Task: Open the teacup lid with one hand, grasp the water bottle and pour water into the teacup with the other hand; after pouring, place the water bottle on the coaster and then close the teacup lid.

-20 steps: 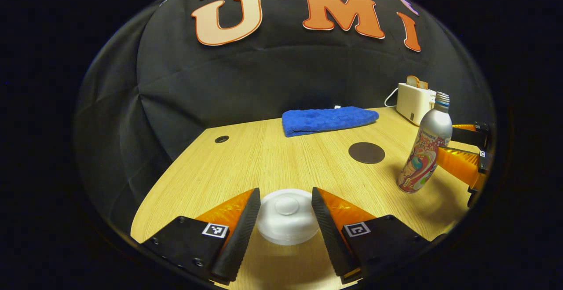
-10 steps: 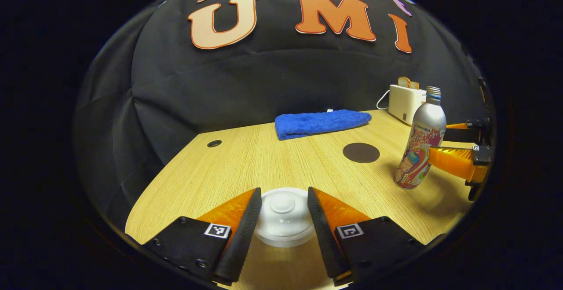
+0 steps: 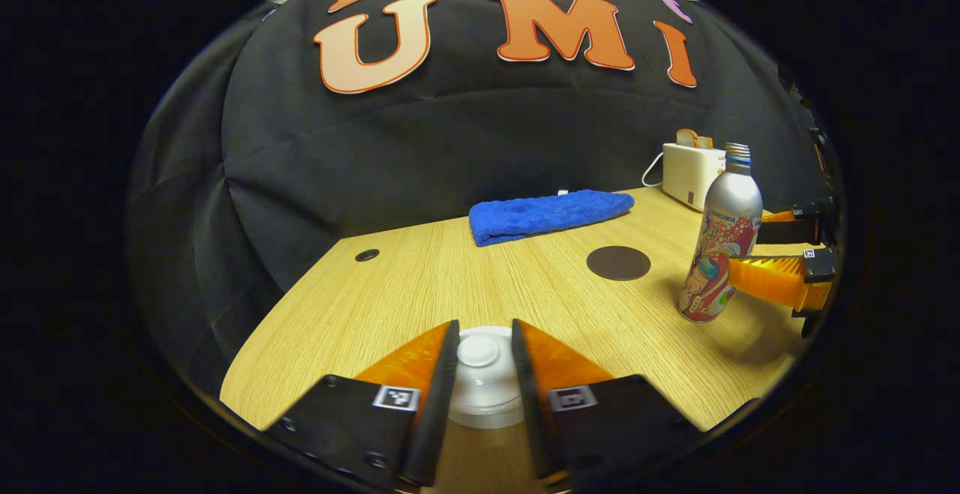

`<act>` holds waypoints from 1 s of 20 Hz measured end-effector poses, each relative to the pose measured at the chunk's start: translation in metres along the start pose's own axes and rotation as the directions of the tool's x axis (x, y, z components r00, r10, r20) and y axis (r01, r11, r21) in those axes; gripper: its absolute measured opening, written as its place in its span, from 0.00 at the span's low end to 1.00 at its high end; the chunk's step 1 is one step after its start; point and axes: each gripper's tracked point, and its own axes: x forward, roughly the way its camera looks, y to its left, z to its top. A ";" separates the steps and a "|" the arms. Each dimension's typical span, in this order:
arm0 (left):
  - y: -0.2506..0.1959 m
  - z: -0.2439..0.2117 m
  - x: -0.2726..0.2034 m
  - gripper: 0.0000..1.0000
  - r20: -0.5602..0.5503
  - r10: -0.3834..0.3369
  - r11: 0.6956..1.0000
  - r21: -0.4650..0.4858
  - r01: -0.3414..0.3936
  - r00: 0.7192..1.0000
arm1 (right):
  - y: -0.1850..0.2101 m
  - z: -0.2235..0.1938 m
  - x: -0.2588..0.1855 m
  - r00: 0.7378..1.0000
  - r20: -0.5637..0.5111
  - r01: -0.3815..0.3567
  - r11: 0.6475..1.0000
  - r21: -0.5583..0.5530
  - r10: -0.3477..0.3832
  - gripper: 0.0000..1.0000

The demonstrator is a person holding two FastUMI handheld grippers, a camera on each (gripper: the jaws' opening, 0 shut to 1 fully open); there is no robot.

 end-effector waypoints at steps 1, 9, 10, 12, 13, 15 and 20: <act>0.000 0.000 -0.004 0.33 -0.003 0.000 1.000 -0.013 0.000 1.000 | -0.001 -0.001 0.000 1.000 -0.002 0.000 1.000 0.000 0.000 0.98; -0.001 0.010 -0.007 0.29 0.042 0.000 0.999 -0.052 0.002 0.999 | -0.001 -0.008 0.009 0.999 -0.032 -0.008 1.000 0.029 0.009 0.98; 0.000 0.015 -0.008 0.33 0.058 0.000 0.999 -0.054 0.003 0.998 | -0.003 -0.008 0.011 0.999 -0.036 -0.006 0.999 0.034 0.007 0.98; 0.000 0.021 -0.010 0.33 0.075 -0.003 0.999 -0.046 0.006 0.997 | -0.005 -0.011 0.016 0.999 -0.051 0.002 0.999 0.045 0.001 0.98; 0.000 0.023 -0.011 0.33 0.084 -0.002 0.999 -0.043 0.006 0.996 | -0.006 -0.015 0.020 0.998 -0.064 0.003 0.999 0.053 0.000 0.98; 0.000 0.030 -0.015 0.33 0.095 0.001 0.999 -0.043 0.003 0.995 | -0.006 -0.022 0.026 0.996 -0.092 0.002 0.996 0.085 0.006 0.97; 0.006 0.032 -0.021 0.33 0.113 0.018 0.999 -0.046 -0.013 0.993 | -0.001 -0.022 0.035 0.990 -0.134 -0.012 0.987 0.163 0.035 0.82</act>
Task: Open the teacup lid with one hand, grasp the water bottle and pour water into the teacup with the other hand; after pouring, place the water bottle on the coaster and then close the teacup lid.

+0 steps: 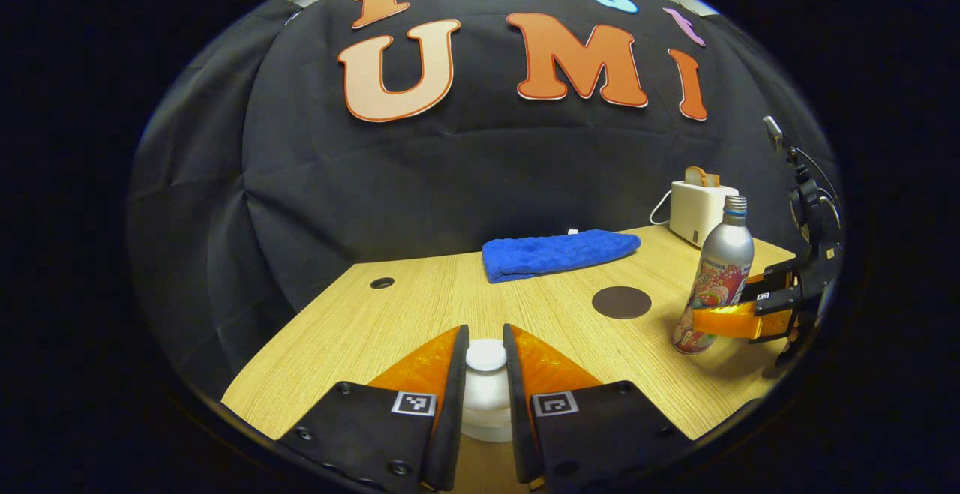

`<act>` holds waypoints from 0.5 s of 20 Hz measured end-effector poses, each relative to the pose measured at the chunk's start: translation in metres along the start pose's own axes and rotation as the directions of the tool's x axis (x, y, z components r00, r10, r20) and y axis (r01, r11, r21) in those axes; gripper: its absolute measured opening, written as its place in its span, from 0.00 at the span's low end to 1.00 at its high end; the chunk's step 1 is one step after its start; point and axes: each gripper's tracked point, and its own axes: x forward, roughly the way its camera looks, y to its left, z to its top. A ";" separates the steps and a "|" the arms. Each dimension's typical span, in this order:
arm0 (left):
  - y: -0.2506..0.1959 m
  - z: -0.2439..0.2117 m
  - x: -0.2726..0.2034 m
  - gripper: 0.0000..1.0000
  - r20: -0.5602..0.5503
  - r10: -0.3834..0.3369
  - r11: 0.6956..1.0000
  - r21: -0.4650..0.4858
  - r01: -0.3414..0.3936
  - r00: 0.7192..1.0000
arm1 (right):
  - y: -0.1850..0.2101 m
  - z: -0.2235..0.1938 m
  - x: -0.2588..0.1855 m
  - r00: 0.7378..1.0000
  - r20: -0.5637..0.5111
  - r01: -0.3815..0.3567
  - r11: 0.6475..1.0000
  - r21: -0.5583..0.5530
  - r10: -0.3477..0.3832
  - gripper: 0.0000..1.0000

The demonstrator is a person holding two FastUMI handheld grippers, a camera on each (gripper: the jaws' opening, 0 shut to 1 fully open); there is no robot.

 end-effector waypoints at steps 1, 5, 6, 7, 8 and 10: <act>0.003 0.000 -0.002 0.33 0.000 0.000 1.000 -0.006 0.000 1.000 | 0.000 0.000 -0.001 1.000 -0.002 0.003 1.000 0.000 -0.003 0.81; 0.014 -0.001 -0.006 0.33 -0.001 0.015 1.000 -0.010 -0.015 1.000 | -0.002 0.011 -0.005 1.000 0.002 0.022 0.998 -0.054 -0.022 0.80; 0.016 -0.001 -0.008 0.33 0.000 0.019 1.000 -0.014 -0.019 1.000 | -0.003 0.015 -0.006 0.999 0.004 0.038 0.996 -0.078 -0.038 0.79; 0.019 -0.002 -0.009 0.33 0.000 0.025 1.000 -0.017 -0.025 1.000 | -0.003 0.019 -0.009 0.999 0.005 0.052 0.993 -0.105 -0.052 0.79; 0.023 -0.003 -0.011 0.33 0.000 0.033 0.999 -0.016 -0.033 0.999 | -0.003 0.023 -0.011 0.998 0.006 0.063 0.989 -0.137 -0.063 0.79; 0.031 -0.003 -0.014 0.33 0.000 0.046 0.999 -0.020 -0.046 0.999 | -0.003 0.032 -0.014 0.996 0.012 0.089 0.974 -0.206 -0.089 0.79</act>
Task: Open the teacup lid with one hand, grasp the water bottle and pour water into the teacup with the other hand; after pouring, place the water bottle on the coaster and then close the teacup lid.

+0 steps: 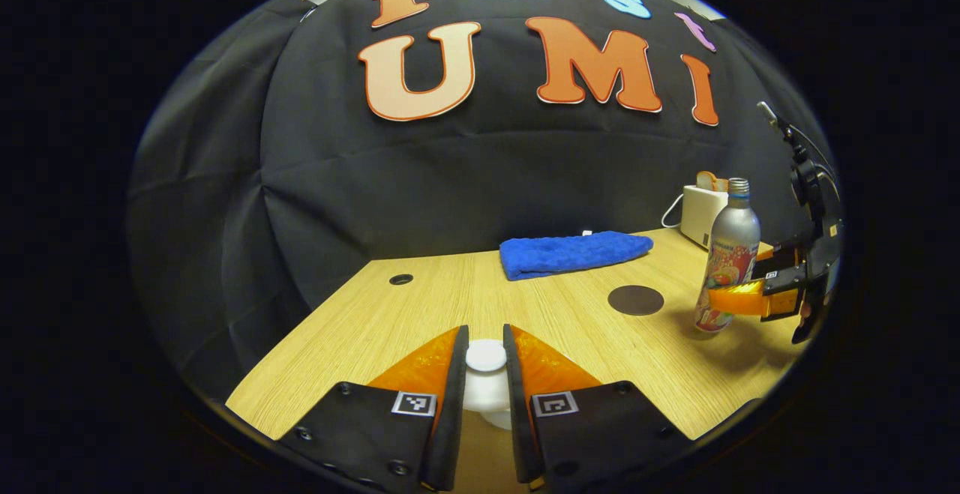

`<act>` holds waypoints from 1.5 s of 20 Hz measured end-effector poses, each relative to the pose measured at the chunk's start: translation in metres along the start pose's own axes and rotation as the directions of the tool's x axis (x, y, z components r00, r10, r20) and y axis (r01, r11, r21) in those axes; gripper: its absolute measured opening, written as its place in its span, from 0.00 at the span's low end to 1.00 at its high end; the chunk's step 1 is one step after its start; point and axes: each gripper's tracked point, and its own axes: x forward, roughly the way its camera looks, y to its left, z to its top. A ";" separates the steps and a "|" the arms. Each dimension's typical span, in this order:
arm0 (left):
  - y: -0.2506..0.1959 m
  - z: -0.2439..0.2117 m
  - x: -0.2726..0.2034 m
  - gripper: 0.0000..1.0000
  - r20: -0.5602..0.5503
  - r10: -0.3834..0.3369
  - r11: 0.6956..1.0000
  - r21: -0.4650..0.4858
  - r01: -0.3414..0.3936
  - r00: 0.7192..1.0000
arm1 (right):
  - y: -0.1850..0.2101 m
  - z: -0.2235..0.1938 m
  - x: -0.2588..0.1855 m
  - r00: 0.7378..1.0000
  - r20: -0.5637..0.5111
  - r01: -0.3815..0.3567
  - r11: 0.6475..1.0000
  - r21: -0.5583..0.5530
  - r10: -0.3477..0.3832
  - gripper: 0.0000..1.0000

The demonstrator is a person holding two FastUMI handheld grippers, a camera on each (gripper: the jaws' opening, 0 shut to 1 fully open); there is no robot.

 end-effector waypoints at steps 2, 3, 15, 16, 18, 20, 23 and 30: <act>0.008 0.000 -0.003 0.29 0.001 0.013 1.000 -0.007 -0.013 1.000 | -0.003 0.009 -0.003 1.000 0.005 0.028 0.997 -0.072 -0.027 0.79; 0.012 -0.001 -0.004 0.29 -0.001 0.018 1.000 -0.008 -0.018 1.000 | -0.003 0.014 -0.004 0.999 0.016 0.039 0.994 -0.103 -0.038 0.79; 0.076 0.006 -0.024 0.33 0.029 0.113 0.993 -0.040 -0.111 0.993 | 0.017 0.106 -0.006 0.983 0.174 0.114 0.921 -0.372 -0.052 0.79; 0.081 0.006 -0.026 0.33 0.029 0.118 0.992 -0.042 -0.116 0.993 | 0.018 0.112 -0.006 0.982 0.183 0.124 0.911 -0.394 -0.055 0.79; 0.089 0.004 -0.029 0.29 0.024 0.125 0.991 -0.043 -0.124 0.992 | 0.024 0.119 -0.005 0.979 0.195 0.138 0.890 -0.434 -0.057 0.79; 0.096 0.001 -0.034 0.33 0.021 0.136 0.990 -0.042 -0.135 0.991 | 0.030 0.122 -0.002 0.979 0.194 0.142 0.873 -0.466 -0.056 0.79; 0.105 -0.004 -0.037 0.33 0.015 0.145 0.988 -0.051 -0.144 0.989 | 0.040 0.124 0.003 0.978 0.197 0.159 0.840 -0.519 -0.064 0.79; 0.117 -0.019 -0.047 0.33 -0.004 0.159 0.986 -0.053 -0.158 0.987 | 0.073 0.113 0.012 0.982 0.183 0.149 0.765 -0.626 -0.042 0.79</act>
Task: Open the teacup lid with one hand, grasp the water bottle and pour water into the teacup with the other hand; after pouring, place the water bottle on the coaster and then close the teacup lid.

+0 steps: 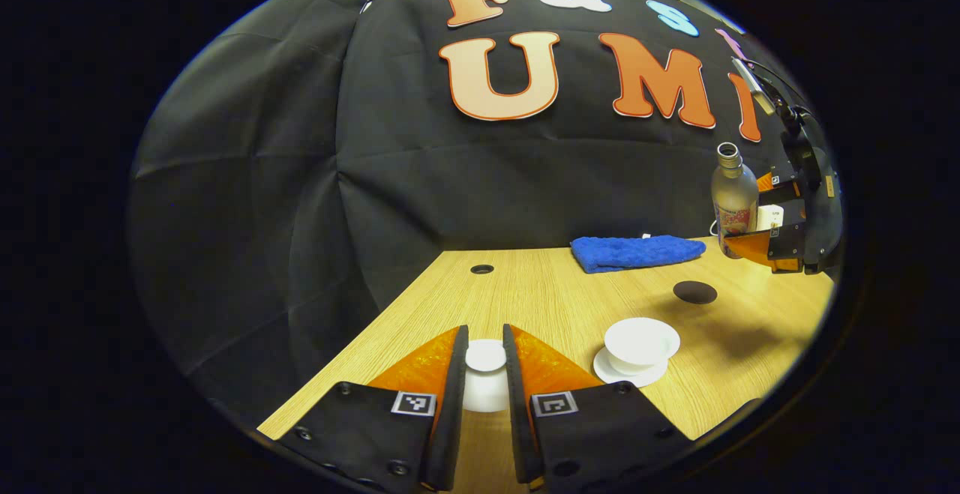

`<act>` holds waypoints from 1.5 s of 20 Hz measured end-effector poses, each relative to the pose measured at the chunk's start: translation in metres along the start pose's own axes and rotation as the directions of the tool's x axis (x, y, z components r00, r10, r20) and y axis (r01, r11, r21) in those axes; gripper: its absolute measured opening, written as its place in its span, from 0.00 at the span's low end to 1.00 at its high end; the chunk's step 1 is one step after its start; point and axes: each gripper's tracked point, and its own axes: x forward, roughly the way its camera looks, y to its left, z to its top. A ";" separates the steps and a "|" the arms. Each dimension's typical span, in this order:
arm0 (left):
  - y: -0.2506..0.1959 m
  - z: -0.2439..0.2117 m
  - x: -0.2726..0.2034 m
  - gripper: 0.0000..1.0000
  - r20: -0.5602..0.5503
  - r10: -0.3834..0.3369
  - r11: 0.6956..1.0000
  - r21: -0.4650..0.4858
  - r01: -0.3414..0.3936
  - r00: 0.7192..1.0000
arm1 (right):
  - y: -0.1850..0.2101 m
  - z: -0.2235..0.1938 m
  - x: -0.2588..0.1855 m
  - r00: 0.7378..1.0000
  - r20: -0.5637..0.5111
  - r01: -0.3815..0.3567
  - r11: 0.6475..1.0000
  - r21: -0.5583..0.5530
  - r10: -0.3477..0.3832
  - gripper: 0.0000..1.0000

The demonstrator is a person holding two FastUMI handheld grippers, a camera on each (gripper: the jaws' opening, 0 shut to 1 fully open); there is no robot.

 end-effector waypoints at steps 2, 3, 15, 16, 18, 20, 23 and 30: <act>0.003 -0.004 -0.001 0.33 -0.003 0.004 1.000 -0.005 -0.004 1.000 | 0.006 0.001 0.004 1.000 0.001 0.010 0.999 -0.046 -0.010 0.79; 0.004 -0.006 -0.001 0.33 -0.005 0.005 1.000 -0.008 -0.005 1.000 | 0.008 0.002 0.005 1.000 0.000 0.016 0.997 -0.069 -0.016 0.79; 0.018 -0.026 -0.008 0.29 -0.033 0.017 1.000 -0.024 -0.018 0.999 | 0.033 0.005 0.021 0.995 0.036 0.099 0.927 -0.361 -0.092 0.78; 0.020 -0.028 -0.007 0.33 -0.035 0.018 1.000 -0.025 -0.019 0.999 | 0.035 0.006 0.022 0.994 0.044 0.108 0.917 -0.384 -0.099 0.78; 0.022 -0.030 -0.009 0.33 -0.038 0.022 0.999 -0.027 -0.023 0.999 | 0.035 0.007 0.022 0.991 0.058 0.133 0.891 -0.435 -0.120 0.78; 0.024 -0.031 -0.010 0.29 -0.041 0.026 0.999 -0.027 -0.027 0.999 | 0.039 0.008 0.023 0.988 0.067 0.154 0.864 -0.480 -0.138 0.78; 0.026 -0.036 -0.012 0.34 -0.048 0.026 0.999 -0.029 -0.028 0.999 | 0.041 0.012 0.023 0.985 0.098 0.171 0.828 -0.535 -0.140 0.78; 0.031 -0.039 -0.016 0.33 -0.045 0.032 0.999 -0.036 -0.034 0.998 | 0.034 0.023 0.024 0.960 0.188 0.278 0.708 -0.649 -0.205 0.78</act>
